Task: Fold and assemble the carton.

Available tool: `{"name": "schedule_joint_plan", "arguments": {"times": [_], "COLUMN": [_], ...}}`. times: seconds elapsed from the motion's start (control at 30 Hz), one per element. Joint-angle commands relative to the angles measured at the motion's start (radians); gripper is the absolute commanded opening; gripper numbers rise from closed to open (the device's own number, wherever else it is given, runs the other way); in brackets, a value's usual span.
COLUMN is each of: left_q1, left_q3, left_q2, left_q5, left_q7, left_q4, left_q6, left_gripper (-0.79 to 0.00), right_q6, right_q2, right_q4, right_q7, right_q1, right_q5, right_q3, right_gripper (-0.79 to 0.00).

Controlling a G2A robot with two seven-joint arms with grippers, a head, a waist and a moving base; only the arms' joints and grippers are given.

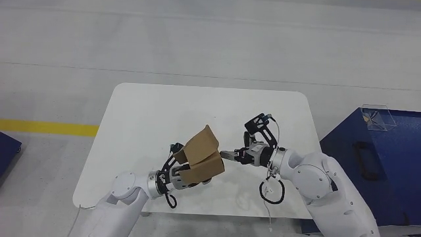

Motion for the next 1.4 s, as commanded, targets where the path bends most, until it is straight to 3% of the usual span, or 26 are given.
{"name": "schedule_joint_plan", "arguments": {"times": [0.0,0.23,0.6,0.73,1.1,1.37], "left_q1": [-0.001,0.004,0.015,0.015,0.015,0.015], "left_q3": [0.003,0.004,-0.005,-0.005,-0.005,-0.005], "left_q2": [0.0,0.0,0.002,0.002,0.002,0.002], "left_q5": [0.003,0.004,0.0,0.0,0.0,0.0], "left_q7": [0.001,-0.002,-0.004,-0.004,-0.004,-0.004], "left_q4": [-0.001,-0.002,-0.002,-0.002,-0.002,-0.002], "left_q6": [0.0,-0.004,-0.012,-0.012,-0.012,-0.012], "left_gripper": [-0.785,-0.785,-0.785,-0.785,-0.785,-0.785], "right_q6": [0.006,0.016,0.001,-0.01,-0.046,-0.071], "right_q2": [-0.002,-0.005,0.009,0.015,0.021,0.022], "right_q4": [-0.001,-0.008,-0.02,-0.021,-0.059,-0.061], "right_q7": [-0.006,-0.034,-0.099,-0.165,-0.497,-0.493], "right_q1": [0.005,0.01,-0.059,-0.11,-0.333,-0.347], "right_q5": [-0.005,-0.011,0.05,0.076,0.083,0.092], "right_q3": [-0.016,-0.027,0.109,0.197,0.474,0.492], "right_gripper": [0.0,0.0,0.0,0.0,0.0,0.0]}}
